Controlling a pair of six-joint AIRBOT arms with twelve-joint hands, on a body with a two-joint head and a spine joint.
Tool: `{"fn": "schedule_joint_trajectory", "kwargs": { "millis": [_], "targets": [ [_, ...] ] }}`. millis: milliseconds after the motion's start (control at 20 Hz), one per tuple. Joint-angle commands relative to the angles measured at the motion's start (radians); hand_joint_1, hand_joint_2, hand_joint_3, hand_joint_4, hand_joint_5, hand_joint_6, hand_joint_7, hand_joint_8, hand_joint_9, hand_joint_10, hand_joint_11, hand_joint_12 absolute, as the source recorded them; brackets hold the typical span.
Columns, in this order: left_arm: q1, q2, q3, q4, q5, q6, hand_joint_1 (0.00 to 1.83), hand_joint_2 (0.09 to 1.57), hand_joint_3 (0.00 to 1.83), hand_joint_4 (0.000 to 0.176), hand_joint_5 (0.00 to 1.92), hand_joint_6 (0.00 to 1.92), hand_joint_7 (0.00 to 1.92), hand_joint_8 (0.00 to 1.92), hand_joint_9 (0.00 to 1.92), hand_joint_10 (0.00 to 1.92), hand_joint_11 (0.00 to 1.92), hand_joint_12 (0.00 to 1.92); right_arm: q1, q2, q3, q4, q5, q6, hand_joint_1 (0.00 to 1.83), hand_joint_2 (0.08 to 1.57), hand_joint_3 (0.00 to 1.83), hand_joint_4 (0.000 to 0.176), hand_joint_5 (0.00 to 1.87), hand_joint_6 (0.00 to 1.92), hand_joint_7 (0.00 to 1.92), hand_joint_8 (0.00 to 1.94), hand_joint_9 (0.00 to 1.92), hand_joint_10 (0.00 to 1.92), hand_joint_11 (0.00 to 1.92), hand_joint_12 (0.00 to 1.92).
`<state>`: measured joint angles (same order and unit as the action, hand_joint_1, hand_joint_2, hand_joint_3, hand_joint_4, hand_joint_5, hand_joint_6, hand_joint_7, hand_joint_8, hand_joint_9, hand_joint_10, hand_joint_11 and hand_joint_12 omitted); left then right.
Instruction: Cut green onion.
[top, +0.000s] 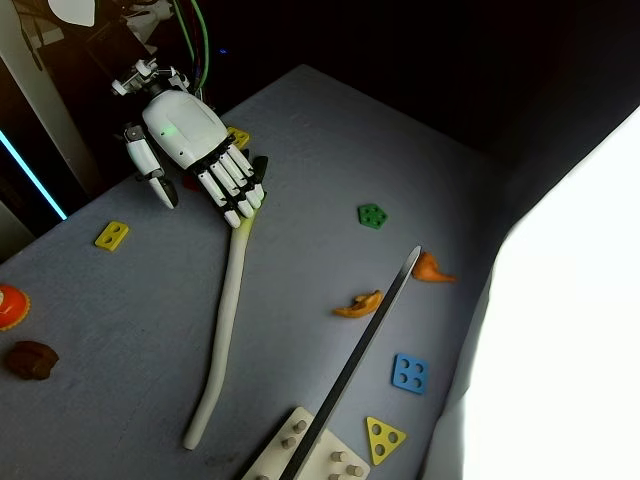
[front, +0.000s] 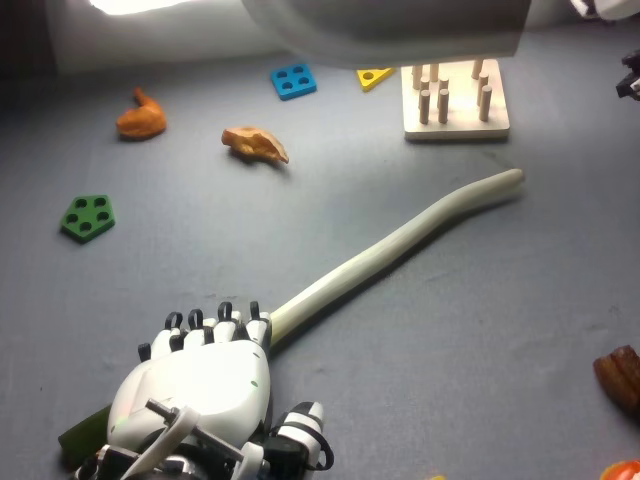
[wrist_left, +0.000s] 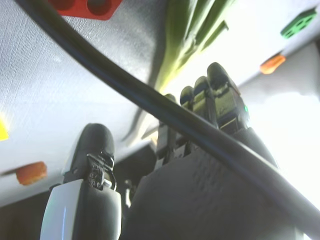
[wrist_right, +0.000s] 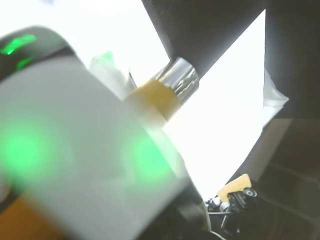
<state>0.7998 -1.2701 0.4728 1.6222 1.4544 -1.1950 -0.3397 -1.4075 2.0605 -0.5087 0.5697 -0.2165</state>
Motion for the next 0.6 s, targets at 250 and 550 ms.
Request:
{"fn": "schedule_joint_trajectory", "kwargs": {
  "millis": [250, 550],
  "targets": [
    [0.011, -0.016, 0.001, 0.068, 0.059, 0.000, 0.37, 1.40, 0.00, 0.000, 0.13, 0.01, 0.15, 0.00, 0.15, 0.01, 0.00, 0.71, 0.042, 0.166, -0.317, 0.286, -0.009, -0.296, 1.60, 0.82, 0.77, 0.176, 1.41, 1.92, 1.59, 1.94, 1.64, 1.92, 1.69, 1.92],
    [0.036, -0.024, -0.004, 0.060, 0.059, 0.000, 0.34, 1.40, 0.00, 0.000, 0.12, 0.01, 0.13, 0.01, 0.15, 0.01, 0.00, 0.70, 0.045, 0.330, -0.687, 0.642, 0.000, -0.702, 1.57, 0.84, 0.72, 0.176, 1.40, 1.92, 1.59, 1.94, 1.65, 1.92, 1.69, 1.92]
  ]
}}
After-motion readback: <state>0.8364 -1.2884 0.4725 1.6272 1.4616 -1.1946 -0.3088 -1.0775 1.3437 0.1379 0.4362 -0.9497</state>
